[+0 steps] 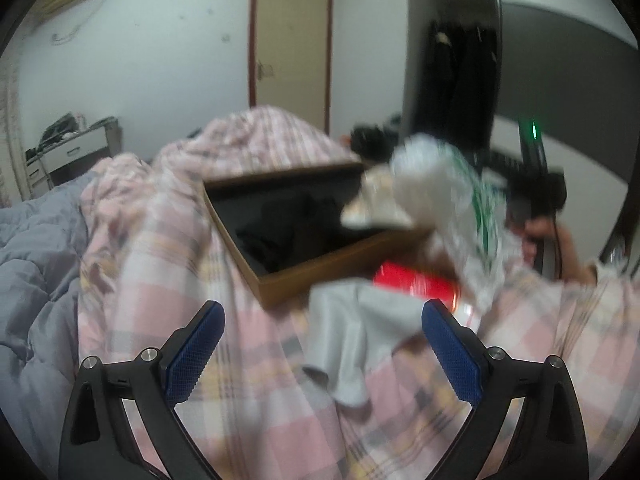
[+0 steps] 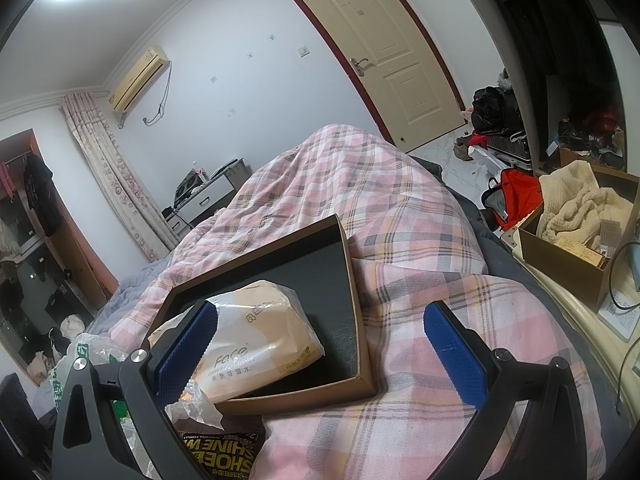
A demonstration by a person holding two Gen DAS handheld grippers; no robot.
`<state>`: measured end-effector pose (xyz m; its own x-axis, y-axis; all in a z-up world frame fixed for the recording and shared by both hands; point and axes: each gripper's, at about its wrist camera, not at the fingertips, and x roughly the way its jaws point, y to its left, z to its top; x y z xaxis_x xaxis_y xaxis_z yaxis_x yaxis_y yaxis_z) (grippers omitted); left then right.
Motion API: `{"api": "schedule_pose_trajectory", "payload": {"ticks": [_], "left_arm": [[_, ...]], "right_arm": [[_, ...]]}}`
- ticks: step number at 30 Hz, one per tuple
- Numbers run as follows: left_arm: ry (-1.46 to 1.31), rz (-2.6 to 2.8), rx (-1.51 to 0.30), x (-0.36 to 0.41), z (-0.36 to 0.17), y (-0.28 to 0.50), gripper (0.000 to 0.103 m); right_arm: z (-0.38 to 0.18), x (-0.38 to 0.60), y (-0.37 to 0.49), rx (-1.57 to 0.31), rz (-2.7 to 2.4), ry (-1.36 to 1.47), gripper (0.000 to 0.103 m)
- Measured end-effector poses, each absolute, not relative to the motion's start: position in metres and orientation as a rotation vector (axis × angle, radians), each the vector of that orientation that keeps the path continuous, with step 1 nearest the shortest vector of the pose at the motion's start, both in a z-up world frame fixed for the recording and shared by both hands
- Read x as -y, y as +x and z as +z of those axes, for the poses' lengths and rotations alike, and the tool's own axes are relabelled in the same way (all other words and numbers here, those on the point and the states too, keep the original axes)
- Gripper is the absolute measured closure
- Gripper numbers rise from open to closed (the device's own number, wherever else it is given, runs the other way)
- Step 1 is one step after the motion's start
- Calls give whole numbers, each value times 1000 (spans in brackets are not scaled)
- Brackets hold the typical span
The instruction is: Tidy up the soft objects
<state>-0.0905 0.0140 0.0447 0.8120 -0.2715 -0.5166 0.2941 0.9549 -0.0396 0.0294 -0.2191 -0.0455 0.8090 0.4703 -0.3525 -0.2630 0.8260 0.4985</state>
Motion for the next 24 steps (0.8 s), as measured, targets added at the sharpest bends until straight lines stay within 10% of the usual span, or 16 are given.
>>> {"api": "schedule_pose_trajectory", "payload": {"ticks": [15, 24], "left_arm": [[-275, 69, -145, -38, 44, -93, 0], [-289, 191, -216, -42, 24, -72, 0]], "right_arm": [[-46, 219, 30, -487, 405, 449, 0], [-46, 219, 30, -488, 405, 449, 0]]}}
